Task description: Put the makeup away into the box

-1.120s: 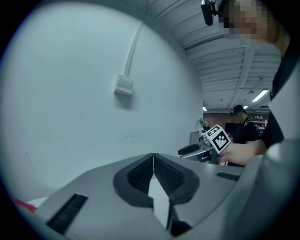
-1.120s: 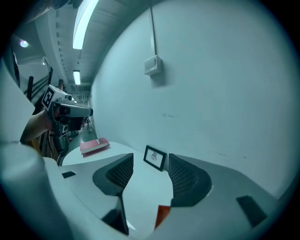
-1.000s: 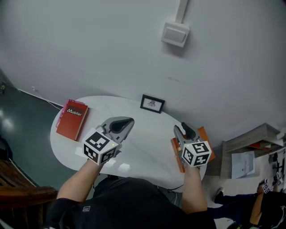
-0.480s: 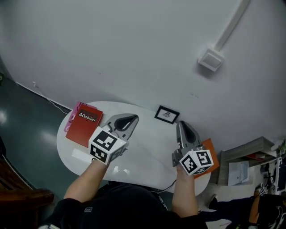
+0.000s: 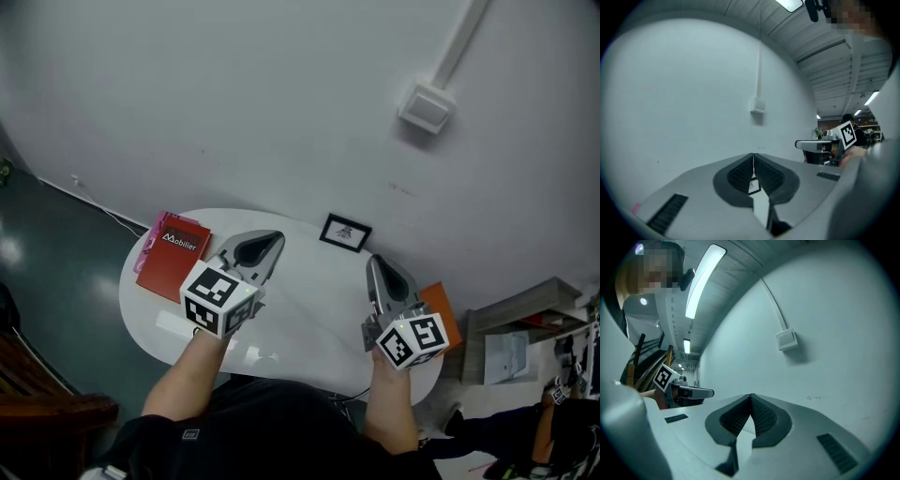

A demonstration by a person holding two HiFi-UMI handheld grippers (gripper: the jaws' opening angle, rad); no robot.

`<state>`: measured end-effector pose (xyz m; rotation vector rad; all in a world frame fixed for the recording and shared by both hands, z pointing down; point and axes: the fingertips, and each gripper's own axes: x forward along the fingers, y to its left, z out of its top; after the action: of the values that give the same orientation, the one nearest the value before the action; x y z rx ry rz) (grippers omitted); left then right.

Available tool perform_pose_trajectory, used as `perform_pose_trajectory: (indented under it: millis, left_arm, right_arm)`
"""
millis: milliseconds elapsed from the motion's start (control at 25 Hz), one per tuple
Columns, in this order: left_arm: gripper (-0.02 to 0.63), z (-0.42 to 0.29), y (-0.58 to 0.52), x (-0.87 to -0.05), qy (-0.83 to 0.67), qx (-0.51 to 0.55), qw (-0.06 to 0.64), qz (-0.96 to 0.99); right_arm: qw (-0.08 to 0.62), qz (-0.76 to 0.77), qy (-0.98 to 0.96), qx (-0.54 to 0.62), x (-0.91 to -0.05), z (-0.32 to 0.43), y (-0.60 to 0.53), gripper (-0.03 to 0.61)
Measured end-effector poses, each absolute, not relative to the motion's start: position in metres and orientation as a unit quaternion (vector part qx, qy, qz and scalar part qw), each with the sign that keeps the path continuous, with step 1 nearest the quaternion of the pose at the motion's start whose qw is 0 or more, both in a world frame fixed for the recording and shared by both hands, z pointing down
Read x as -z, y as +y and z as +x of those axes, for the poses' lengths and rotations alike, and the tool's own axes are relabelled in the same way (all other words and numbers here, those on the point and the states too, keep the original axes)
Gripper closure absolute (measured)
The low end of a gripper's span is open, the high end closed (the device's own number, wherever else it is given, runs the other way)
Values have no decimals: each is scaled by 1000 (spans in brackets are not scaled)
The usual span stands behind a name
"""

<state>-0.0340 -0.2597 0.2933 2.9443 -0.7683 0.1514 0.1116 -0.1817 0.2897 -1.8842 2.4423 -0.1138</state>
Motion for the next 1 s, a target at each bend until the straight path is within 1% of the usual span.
perform_pose_trajectory:
  millis: [200,480,760,1000]
  left_arm:
    - [598,-17,-257,-297,-248,-56,50,966]
    - [598,-1,-254,-295,-242,-53,47,968]
    - [600,-3,-263,-292,-254,-47,46,965]
    - [598,6,-269,-298,-250,-69,22,965]
  right_arm:
    - [12,-617,786,36,-294,126,-180,543]
    - [14,-628,777,34,-290,141,-183,545]
    - [13,-631,775,26,-287,145,-185,545]
    - [8,-626,780,22,-286,149,-190,545]
